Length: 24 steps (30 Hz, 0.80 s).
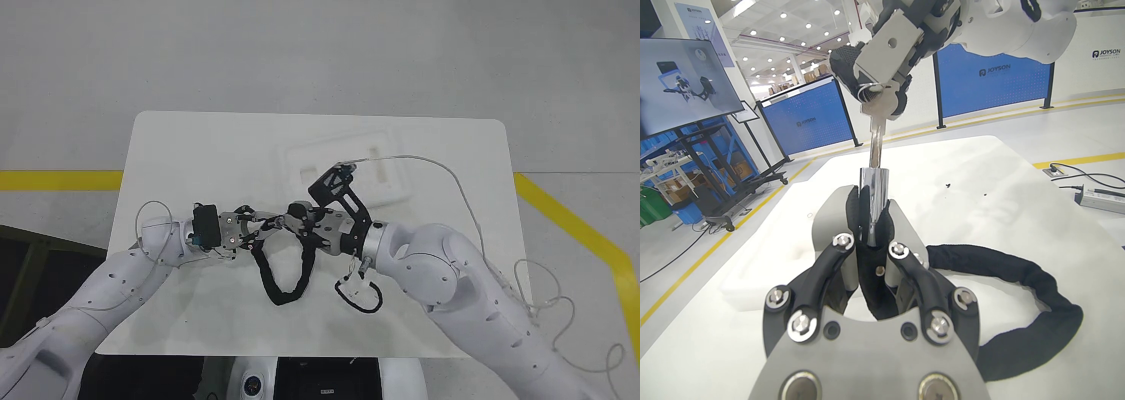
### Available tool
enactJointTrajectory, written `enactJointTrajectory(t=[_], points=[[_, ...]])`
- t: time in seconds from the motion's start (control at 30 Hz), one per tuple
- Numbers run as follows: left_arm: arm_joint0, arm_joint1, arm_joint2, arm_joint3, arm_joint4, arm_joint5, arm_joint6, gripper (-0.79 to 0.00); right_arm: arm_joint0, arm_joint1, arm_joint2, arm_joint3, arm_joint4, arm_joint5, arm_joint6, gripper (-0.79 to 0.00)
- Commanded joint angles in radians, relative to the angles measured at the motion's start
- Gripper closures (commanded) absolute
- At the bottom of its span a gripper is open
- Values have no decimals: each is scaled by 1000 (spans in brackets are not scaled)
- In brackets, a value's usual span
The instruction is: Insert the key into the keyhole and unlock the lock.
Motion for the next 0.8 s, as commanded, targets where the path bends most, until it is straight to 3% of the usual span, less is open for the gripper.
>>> enactJointTrajectory(t=[0.0,0.77], points=[[0,0,0,0,0,0,0,0,4,-2,-4,2,-8,7,0,0],[0,0,0,0,0,0,0,0,105,-49,-85,63,-52,34,31,0]])
